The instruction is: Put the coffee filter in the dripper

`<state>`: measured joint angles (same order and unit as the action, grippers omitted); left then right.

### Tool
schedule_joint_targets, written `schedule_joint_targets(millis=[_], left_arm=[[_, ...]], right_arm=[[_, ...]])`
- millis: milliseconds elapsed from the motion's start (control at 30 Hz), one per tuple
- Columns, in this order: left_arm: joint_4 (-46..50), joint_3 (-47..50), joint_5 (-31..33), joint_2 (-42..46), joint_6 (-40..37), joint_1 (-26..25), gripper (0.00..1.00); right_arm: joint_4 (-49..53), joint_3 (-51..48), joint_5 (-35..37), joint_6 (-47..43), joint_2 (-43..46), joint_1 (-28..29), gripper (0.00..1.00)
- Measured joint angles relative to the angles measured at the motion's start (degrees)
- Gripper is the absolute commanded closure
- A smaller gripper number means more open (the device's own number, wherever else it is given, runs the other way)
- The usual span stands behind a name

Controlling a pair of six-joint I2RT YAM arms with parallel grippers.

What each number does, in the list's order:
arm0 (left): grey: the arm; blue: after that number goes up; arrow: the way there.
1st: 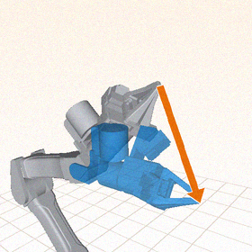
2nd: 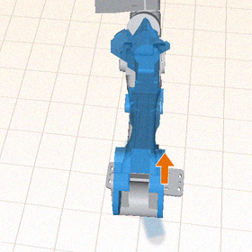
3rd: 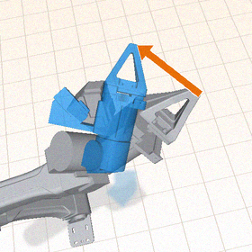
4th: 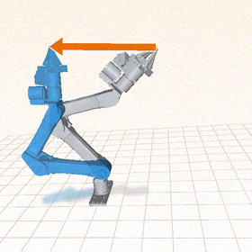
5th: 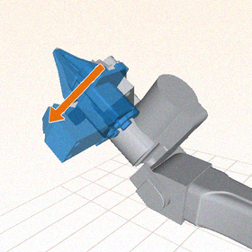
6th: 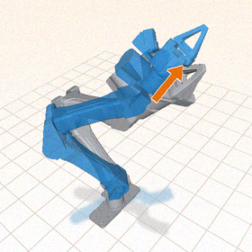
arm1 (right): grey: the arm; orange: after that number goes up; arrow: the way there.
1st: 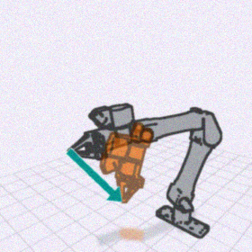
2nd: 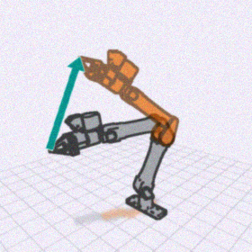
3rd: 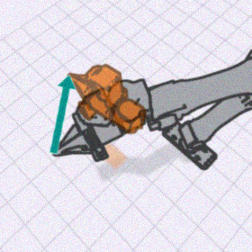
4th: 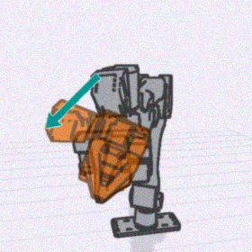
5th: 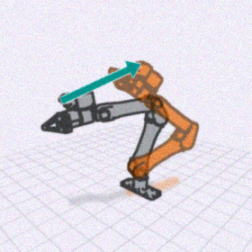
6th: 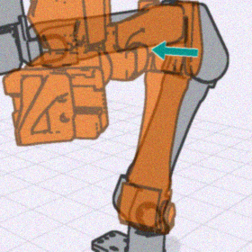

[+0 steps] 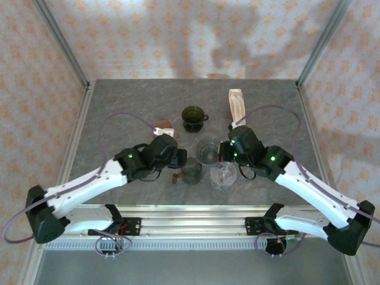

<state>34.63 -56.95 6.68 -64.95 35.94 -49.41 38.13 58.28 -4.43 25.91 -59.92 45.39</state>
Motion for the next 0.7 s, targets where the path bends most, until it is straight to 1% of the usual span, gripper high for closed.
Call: schedule_joint_targets(millis=[167, 300, 400, 700], left_arm=[[0.72, 1.36, 4.26, 10.23, 0.96, 0.0, 0.0], [0.74, 4.76, 6.62, 16.09, 1.77, 0.0, 0.0], [0.72, 6.51, 7.69, 17.62, 2.12, 0.0, 0.0], [0.72, 7.96, 8.7, 17.68, 2.71, 0.0, 0.0]], right_arm=[[-2.67, 0.74, -7.32, 0.13, -6.12, 2.8, 1.0], [-4.59, 0.81, -10.05, 1.05, -8.37, 3.1, 1.0], [-5.73, 1.03, -10.29, 1.4, -9.81, 3.1, 1.0], [-7.78, 1.03, -11.02, 2.84, -12.31, 3.06, 1.0]])
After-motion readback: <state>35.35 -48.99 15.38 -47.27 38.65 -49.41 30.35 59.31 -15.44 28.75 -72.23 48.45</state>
